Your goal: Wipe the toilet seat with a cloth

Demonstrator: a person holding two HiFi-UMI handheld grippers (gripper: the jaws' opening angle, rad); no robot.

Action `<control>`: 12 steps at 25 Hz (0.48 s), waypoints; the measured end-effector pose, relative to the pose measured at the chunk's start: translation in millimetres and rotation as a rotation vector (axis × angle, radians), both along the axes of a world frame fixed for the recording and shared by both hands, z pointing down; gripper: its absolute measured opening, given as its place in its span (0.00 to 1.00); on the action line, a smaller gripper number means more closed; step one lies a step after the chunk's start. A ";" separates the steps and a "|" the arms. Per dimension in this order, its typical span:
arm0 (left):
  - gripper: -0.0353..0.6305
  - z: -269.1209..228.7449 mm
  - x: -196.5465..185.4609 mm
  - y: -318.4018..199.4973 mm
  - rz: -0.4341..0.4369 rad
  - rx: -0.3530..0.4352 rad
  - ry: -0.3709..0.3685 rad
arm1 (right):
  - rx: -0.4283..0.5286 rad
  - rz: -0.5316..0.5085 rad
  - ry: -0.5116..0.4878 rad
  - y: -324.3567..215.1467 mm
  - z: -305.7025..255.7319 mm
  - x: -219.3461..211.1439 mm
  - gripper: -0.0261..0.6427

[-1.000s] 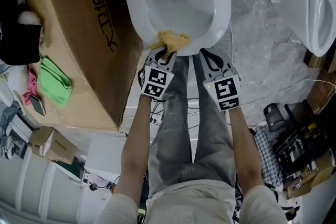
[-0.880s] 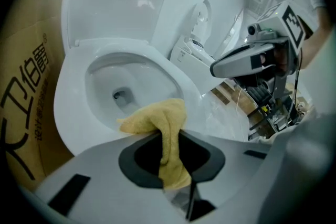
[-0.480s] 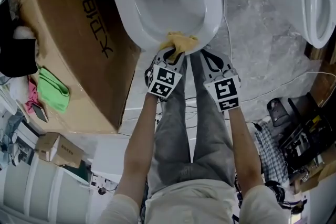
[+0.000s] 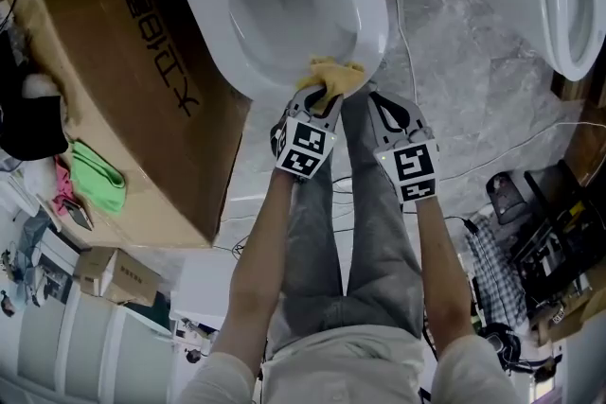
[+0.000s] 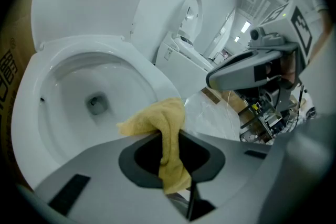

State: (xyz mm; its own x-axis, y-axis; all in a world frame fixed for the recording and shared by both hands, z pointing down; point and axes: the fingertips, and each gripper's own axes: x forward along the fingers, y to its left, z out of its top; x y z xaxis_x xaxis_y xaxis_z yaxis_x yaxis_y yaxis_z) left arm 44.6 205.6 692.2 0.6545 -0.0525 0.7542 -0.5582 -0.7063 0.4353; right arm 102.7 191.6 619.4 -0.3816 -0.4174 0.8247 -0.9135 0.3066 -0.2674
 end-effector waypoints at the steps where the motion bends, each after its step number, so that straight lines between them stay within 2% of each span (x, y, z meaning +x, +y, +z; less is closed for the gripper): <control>1: 0.18 0.0 2.9 -1.0 0.000 -0.001 0.002 | -0.003 0.003 0.001 0.3 0.8 2.6 0.05; 12: 0.18 1.5 29.6 -18.1 0.002 -0.010 -0.004 | -0.022 0.026 -0.019 -11.3 7.3 21.8 0.05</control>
State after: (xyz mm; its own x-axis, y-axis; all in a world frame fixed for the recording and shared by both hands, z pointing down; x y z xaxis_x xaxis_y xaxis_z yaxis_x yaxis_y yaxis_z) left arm 74.2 187.5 693.6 0.6514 -0.0442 0.7575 -0.5590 -0.7030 0.4397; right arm 124.5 180.3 626.7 -0.3868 -0.4090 0.8265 -0.9157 0.2767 -0.2916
